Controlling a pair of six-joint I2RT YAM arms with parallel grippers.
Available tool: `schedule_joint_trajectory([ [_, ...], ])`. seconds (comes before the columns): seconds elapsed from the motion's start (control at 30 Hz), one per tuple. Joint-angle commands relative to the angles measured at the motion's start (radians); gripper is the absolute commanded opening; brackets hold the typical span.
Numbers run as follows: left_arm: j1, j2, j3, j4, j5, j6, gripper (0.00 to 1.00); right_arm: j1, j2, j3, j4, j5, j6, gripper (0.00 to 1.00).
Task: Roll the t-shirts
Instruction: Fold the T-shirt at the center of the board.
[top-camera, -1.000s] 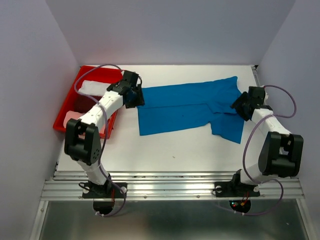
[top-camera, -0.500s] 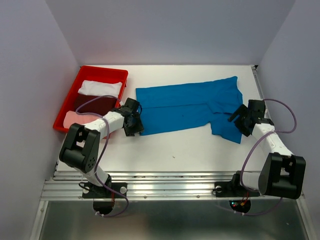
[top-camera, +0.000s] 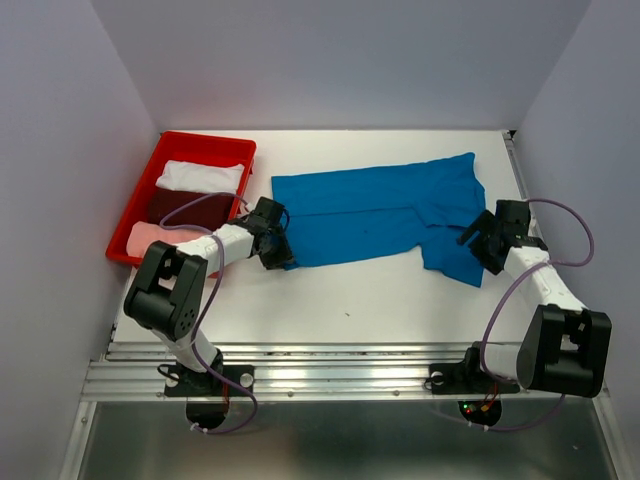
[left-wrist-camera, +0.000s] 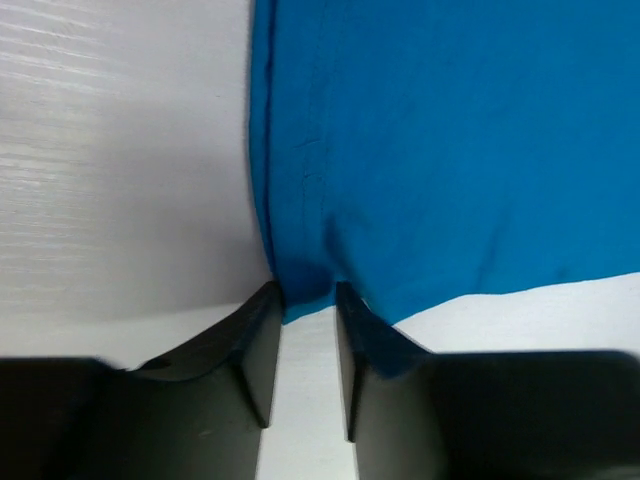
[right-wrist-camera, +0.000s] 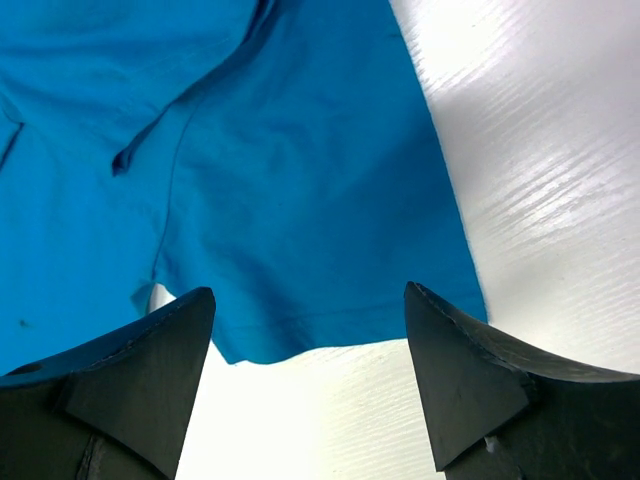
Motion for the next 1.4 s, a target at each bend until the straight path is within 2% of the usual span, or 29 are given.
schedule_joint_trajectory([
  [0.0,-0.013,0.029,-0.013,-0.006,0.011,-0.012,0.32,-0.009,-0.003,0.012,-0.014,0.059,0.004,0.81],
  [0.07,-0.014,0.026,-0.004,-0.013,0.003,-0.011,0.19,-0.009,-0.007,0.008,-0.015,0.067,0.006,0.81],
  [0.1,-0.014,0.02,0.007,-0.018,-0.001,-0.009,0.05,-0.009,-0.01,0.003,-0.015,0.07,0.006,0.81],
  [0.13,-0.013,0.017,0.013,-0.021,-0.006,-0.009,0.0,-0.009,-0.012,-0.002,-0.015,0.073,0.004,0.81],
  [0.4,-0.012,-0.022,0.058,-0.069,-0.038,0.009,0.0,-0.009,-0.037,-0.041,-0.038,0.093,0.058,0.79],
  [0.63,-0.014,-0.043,0.088,-0.105,-0.087,0.017,0.0,-0.009,-0.026,-0.075,-0.144,0.146,0.158,0.75],
  [0.87,-0.013,-0.04,0.116,-0.133,-0.121,0.021,0.0,-0.009,-0.053,-0.114,-0.147,0.147,0.184,0.73],
  [0.93,-0.012,-0.039,0.119,-0.132,-0.121,0.025,0.0,-0.009,-0.052,-0.138,-0.095,0.116,0.179,0.65],
  [1.0,-0.012,-0.036,0.124,-0.135,-0.123,0.028,0.0,-0.009,-0.058,-0.184,-0.019,0.089,0.184,0.63],
  [1.2,-0.012,-0.051,0.122,-0.147,-0.135,0.028,0.0,-0.009,-0.024,-0.198,0.042,0.081,0.204,0.6],
  [1.3,-0.011,-0.056,0.125,-0.148,-0.136,0.029,0.0,-0.009,-0.012,-0.207,0.078,0.105,0.207,0.5],
  [1.33,-0.011,-0.059,0.125,-0.148,-0.136,0.029,0.0,-0.009,-0.01,-0.216,0.104,0.111,0.205,0.41],
  [1.37,-0.009,-0.057,0.125,-0.148,-0.136,0.029,0.0,-0.009,-0.007,-0.218,0.111,0.114,0.204,0.37],
])
